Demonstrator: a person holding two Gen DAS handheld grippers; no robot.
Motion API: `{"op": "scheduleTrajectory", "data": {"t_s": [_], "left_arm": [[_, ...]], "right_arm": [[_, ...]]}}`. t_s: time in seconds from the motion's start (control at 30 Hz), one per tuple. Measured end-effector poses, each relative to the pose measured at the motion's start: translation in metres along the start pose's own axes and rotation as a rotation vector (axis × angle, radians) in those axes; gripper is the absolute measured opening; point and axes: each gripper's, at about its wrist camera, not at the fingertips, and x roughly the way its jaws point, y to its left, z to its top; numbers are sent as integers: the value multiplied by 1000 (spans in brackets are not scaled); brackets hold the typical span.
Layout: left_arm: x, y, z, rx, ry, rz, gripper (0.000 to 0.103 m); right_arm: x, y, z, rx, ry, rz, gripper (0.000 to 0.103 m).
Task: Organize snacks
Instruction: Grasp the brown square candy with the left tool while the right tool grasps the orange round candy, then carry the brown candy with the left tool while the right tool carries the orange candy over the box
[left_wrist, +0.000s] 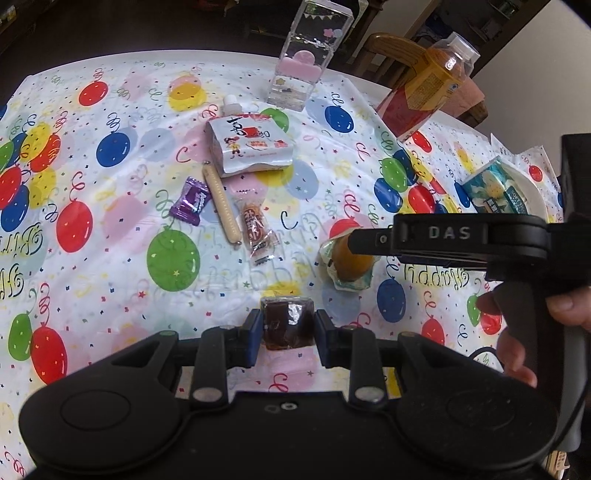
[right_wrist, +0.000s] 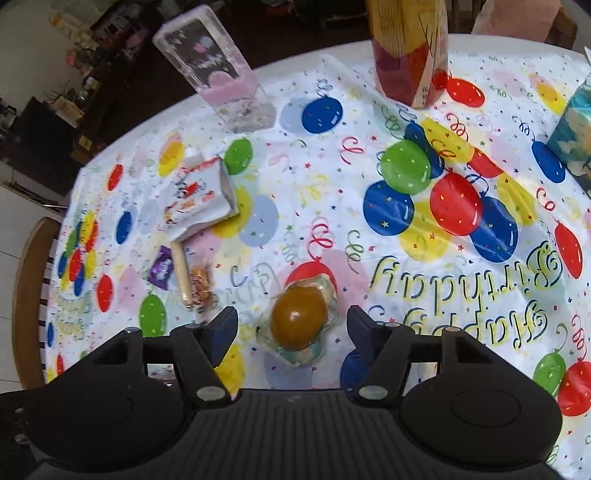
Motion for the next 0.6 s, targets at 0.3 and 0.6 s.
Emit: {"op": "scheduleTrajectory", "data": {"t_s": [0.3, 0.6], "left_arm": [[4, 0, 0, -3, 8, 1, 28], [0, 0, -2, 2, 2, 5, 28]], "right_arm": [[21, 1, 4, -2, 10, -32, 64], [22, 7, -2, -24, 7, -64, 44]]}}
